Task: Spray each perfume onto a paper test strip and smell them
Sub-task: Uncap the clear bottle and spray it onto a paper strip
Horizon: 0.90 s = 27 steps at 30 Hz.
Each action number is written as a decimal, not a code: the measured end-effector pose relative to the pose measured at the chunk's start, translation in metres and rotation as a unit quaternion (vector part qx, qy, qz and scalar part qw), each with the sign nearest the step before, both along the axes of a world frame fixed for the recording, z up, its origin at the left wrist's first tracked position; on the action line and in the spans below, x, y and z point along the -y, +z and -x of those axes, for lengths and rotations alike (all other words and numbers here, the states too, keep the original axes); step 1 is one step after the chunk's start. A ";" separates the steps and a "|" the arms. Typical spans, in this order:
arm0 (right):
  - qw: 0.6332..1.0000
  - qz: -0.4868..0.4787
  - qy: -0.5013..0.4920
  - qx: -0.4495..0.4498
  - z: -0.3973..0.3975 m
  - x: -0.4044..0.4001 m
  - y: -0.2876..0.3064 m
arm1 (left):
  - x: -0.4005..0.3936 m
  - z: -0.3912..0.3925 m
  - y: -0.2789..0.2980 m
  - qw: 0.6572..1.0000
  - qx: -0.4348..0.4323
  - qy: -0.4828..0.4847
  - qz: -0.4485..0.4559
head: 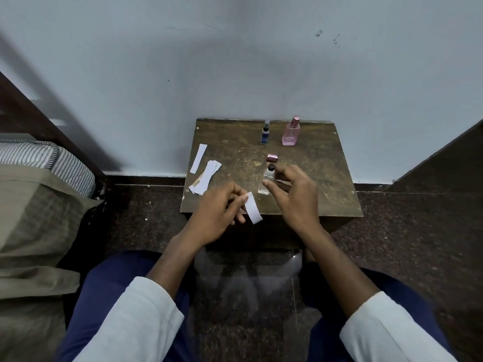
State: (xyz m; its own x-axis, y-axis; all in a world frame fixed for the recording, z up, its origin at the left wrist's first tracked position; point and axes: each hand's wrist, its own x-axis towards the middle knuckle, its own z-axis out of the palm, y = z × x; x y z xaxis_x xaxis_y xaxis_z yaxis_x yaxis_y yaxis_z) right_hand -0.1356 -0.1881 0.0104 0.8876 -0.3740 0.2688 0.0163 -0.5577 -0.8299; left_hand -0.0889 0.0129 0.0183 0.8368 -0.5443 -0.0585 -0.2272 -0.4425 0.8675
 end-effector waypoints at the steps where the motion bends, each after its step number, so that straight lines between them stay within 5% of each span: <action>1: 1.000 0.011 0.006 0.004 -0.012 0.000 0.000 | 0.001 -0.001 -0.002 1.000 -0.003 -0.001 -0.004; 12: 0.994 0.112 -0.003 0.016 -0.147 0.000 -0.013 | 0.007 -0.017 -0.015 0.999 0.007 -0.033 -0.043; 27: 0.985 0.164 0.047 0.008 -0.186 0.004 -0.035 | 0.005 -0.025 -0.020 0.999 0.007 -0.009 -0.036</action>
State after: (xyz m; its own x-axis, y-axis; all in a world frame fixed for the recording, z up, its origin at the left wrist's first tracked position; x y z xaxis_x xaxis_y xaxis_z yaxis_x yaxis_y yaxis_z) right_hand 0.0502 -0.1924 -0.0243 0.9085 -0.1819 0.3762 0.0921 -0.7910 -0.6048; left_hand -0.0640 0.0078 -0.0022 0.8283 -0.5536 -0.0863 -0.2469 -0.4989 0.8308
